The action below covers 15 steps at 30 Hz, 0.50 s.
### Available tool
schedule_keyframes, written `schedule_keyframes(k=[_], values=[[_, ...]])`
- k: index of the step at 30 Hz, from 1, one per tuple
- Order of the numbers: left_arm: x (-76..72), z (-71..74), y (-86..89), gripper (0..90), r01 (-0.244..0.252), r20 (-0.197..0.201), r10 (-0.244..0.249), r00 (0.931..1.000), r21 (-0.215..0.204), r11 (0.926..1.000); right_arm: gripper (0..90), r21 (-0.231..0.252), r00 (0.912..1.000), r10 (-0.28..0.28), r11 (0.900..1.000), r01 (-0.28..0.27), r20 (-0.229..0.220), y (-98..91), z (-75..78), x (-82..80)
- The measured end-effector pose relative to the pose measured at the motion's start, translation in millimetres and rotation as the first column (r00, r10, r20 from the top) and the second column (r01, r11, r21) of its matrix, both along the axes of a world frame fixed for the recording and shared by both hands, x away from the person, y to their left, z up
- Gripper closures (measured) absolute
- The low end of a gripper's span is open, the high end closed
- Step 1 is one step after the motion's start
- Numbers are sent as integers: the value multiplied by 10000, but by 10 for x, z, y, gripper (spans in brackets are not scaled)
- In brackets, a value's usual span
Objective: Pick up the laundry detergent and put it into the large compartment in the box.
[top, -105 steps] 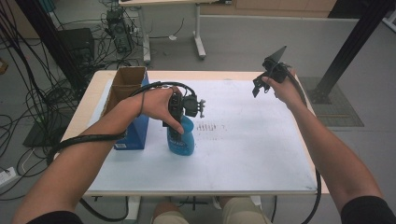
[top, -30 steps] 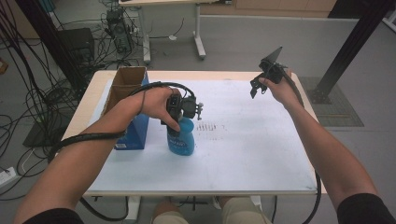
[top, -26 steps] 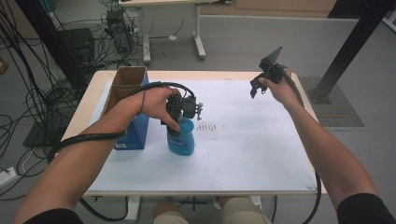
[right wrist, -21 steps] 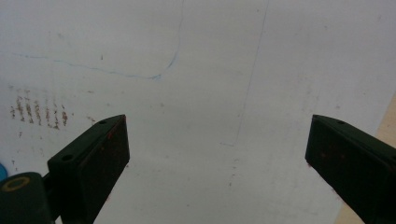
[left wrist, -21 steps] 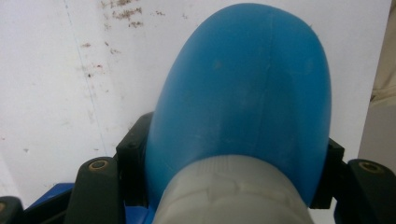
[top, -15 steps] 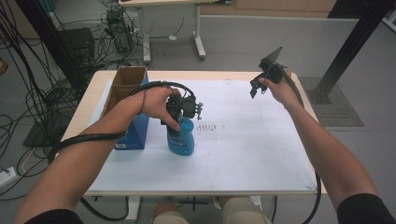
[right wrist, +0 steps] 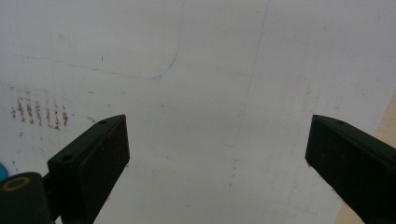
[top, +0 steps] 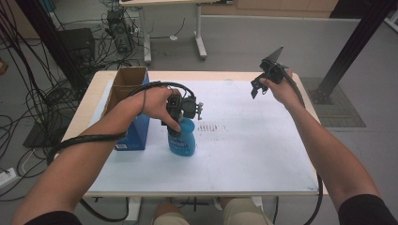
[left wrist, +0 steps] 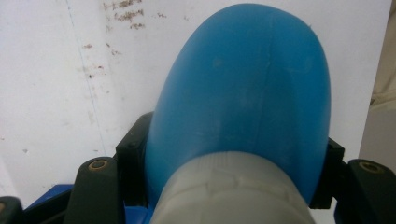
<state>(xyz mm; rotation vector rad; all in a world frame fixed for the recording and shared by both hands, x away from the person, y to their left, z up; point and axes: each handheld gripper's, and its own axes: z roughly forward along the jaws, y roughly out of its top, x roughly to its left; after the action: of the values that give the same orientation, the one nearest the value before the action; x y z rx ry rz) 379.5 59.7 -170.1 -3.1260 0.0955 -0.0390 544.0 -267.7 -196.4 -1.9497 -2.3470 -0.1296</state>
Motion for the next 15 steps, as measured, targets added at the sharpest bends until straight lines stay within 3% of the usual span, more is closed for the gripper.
schedule_keyframes(k=[15], values=[[0,-2,-34,357,-111,-14,111,9999,136,9998,65,2,10000,4,10000,-4,19,-1,7,-5]])
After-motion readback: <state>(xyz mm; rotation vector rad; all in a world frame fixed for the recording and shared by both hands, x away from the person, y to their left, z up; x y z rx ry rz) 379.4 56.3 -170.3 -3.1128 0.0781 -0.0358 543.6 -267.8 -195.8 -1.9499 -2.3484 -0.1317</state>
